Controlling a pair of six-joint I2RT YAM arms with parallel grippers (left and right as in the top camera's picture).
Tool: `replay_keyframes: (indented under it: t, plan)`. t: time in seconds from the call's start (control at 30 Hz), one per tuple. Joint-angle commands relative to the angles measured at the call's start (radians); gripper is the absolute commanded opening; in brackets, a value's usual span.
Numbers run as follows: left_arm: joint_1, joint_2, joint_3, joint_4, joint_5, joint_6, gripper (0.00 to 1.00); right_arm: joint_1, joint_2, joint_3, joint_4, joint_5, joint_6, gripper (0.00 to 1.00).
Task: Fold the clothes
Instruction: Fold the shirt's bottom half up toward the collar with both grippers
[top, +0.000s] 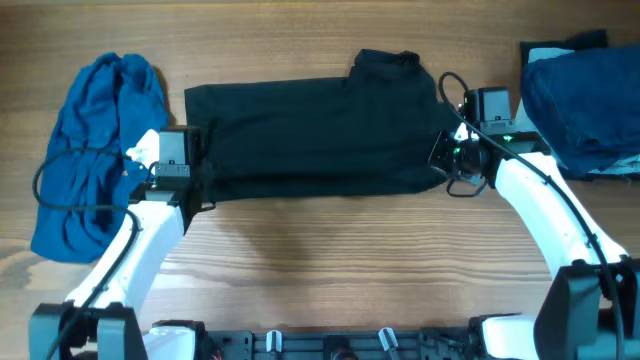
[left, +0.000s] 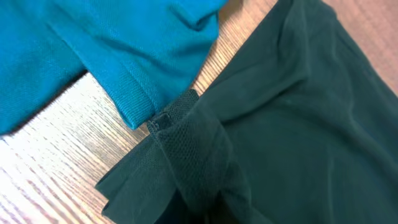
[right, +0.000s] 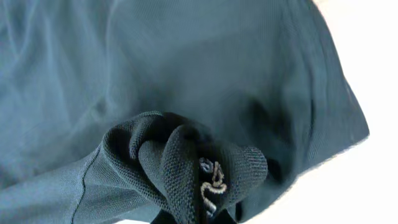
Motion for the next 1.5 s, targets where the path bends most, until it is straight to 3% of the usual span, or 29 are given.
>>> replay_keyframes:
  t: [0.0, 0.17, 0.3, 0.37, 0.5, 0.6, 0.7, 0.8, 1.0, 1.07, 1.3, 1.47]
  plan:
    - [0.005, 0.054, 0.014, 0.005, -0.043, 0.010, 0.04, -0.006, 0.049, 0.007, 0.028, 0.035, -0.003, 0.04]
    - [0.005, 0.114, 0.014, 0.009, -0.043, 0.010, 0.05, -0.006, 0.105, 0.007, 0.045, 0.035, -0.003, 0.04]
    - [0.005, 0.137, 0.014, 0.028, -0.043, 0.010, 0.17, -0.007, 0.145, 0.007, 0.081, 0.035, -0.006, 0.10]
    - [0.005, 0.137, 0.014, 0.051, -0.044, 0.014, 0.31, -0.006, 0.153, 0.007, 0.109, 0.035, -0.008, 0.23]
    - [0.005, 0.136, 0.014, 0.167, -0.042, 0.197, 0.66, -0.007, 0.143, 0.012, 0.161, 0.027, -0.047, 0.54]
    - [0.005, 0.129, 0.042, 0.178, -0.043, 0.303, 0.80, -0.007, 0.121, 0.053, 0.130, 0.027, -0.084, 0.58]
    - [0.005, 0.115, 0.099, 0.125, -0.043, 0.328, 0.83, -0.007, 0.083, 0.125, 0.064, 0.027, -0.103, 0.60]
    - [0.005, 0.087, 0.194, 0.047, -0.035, 0.328, 0.83, -0.007, 0.042, 0.249, -0.018, 0.027, -0.111, 0.74]
    - [0.005, 0.052, 0.285, 0.013, -0.010, 0.354, 0.81, -0.007, 0.027, 0.385, -0.031, 0.032, -0.138, 0.84]
    - [0.006, 0.057, 0.297, 0.039, 0.020, 0.383, 0.91, -0.007, 0.032, 0.385, 0.023, 0.031, -0.146, 0.84]
    - [0.019, 0.173, 0.360, -0.011, 0.119, 0.456, 0.92, -0.007, 0.147, 0.389, 0.161, -0.028, -0.172, 0.84]
    - [0.039, 0.339, 0.583, -0.170, 0.187, 0.483, 0.92, -0.007, 0.244, 0.498, 0.155, -0.080, -0.241, 0.84]
